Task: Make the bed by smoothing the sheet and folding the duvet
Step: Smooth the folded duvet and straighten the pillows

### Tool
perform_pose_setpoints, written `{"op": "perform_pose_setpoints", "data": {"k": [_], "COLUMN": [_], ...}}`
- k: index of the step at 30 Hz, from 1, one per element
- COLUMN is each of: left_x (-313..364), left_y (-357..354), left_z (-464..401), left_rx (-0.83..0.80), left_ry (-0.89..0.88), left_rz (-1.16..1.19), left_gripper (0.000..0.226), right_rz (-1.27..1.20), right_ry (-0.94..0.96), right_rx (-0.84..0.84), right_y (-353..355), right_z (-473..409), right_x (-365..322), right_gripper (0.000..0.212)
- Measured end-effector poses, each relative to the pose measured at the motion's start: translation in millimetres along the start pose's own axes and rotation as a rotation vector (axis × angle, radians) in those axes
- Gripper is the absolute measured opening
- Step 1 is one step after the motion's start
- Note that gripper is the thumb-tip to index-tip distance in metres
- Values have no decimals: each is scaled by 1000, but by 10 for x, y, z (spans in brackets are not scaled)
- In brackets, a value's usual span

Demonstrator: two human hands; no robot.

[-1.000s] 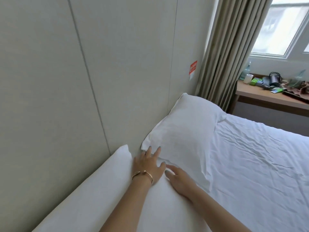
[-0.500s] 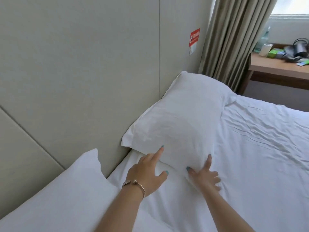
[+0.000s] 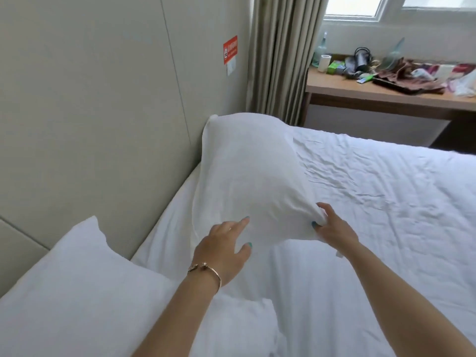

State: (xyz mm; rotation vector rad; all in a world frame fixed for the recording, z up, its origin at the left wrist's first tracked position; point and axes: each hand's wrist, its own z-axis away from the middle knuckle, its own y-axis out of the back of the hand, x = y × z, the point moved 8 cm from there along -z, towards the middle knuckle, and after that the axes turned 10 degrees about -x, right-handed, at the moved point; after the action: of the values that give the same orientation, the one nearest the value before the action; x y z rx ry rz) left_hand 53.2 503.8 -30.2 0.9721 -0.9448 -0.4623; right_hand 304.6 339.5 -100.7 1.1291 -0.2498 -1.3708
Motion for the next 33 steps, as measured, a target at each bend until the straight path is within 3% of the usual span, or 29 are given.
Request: {"op": "perform_pose_setpoints", "data": {"k": [5, 11, 21, 27, 33], "left_x": [914, 1394, 1383, 1335, 1479], "left_y": [-686, -1122, -1246, -1415, -1983], "left_z": [663, 1901, 3858, 4523, 4965], "left_rx": [-164, -236, -171, -170, -292], "left_ry": [-104, -159, -167, -184, -207], "left_rz": [78, 40, 5, 60, 32], "left_gripper": [63, 72, 74, 76, 77], "right_rz": [60, -61, -369, -404, -334], "right_ry": [10, 33, 81, 27, -118], "right_rx": [-22, 60, 148, 192, 67], "right_y": [104, -472, -1215, -1576, -2032], "right_z": [1313, 2758, 4484, 5266, 6186], "right_x": [676, 1090, 1007, 1637, 2704], "right_gripper": [60, 54, 41, 46, 59]}}
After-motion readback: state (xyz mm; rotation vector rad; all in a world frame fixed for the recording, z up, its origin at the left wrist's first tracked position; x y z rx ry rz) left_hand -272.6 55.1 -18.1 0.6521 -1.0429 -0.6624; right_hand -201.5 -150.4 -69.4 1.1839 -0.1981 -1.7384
